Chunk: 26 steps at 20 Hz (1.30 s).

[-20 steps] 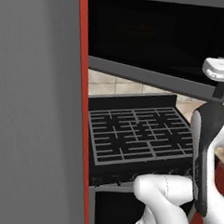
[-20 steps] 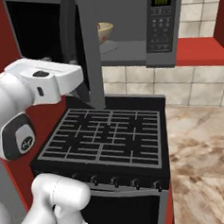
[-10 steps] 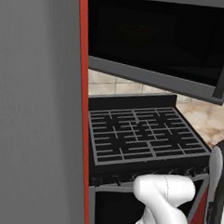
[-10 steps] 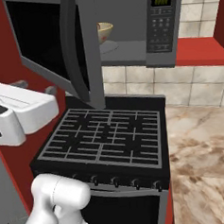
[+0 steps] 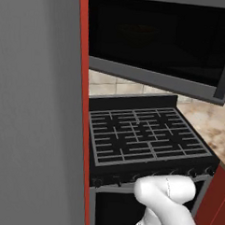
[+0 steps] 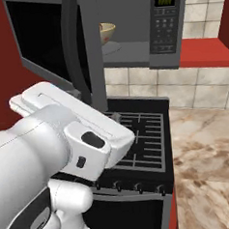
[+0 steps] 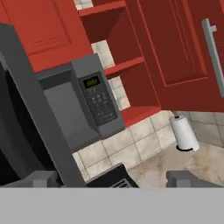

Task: The microwave is finished heating the chicken drumstick and carrot. Take the bowl containing the food and place it on the dining counter.

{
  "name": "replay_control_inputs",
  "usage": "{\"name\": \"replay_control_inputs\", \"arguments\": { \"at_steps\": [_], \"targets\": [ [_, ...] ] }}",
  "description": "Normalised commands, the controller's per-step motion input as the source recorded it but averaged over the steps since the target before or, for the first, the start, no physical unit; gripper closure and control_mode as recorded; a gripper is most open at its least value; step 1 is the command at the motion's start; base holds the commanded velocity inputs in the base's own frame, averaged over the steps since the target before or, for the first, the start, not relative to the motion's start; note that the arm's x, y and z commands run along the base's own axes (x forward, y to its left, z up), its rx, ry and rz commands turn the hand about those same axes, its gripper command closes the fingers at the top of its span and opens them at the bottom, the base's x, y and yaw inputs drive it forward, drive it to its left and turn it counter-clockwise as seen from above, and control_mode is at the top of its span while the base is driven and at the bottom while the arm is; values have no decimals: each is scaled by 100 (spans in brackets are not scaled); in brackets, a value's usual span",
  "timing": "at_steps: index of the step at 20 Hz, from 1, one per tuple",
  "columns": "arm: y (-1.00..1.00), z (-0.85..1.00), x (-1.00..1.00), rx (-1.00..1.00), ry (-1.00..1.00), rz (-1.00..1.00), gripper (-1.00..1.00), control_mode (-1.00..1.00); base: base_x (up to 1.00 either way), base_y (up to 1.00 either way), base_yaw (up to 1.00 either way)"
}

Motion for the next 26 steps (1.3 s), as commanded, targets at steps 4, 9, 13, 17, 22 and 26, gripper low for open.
{"name": "replay_control_inputs", "arguments": {
  "at_steps": [4,9,13,17,22,26],
  "targets": [
    [-95,-3,7,81,39,5,-100,-100,0,0,0],
    [-34,-60,35,68,22,1,-100,-100,0,0,0],
    [-4,-95,93,39,1,0,-100,-100,0,0,0],
    [-2,-31,100,19,0,0,-100,-100,0,0,0],
    [0,-12,100,10,0,0,-100,-100,0,0,0],
    [-3,-7,100,11,0,0,-100,-100,0,0,0]
  ]
}}
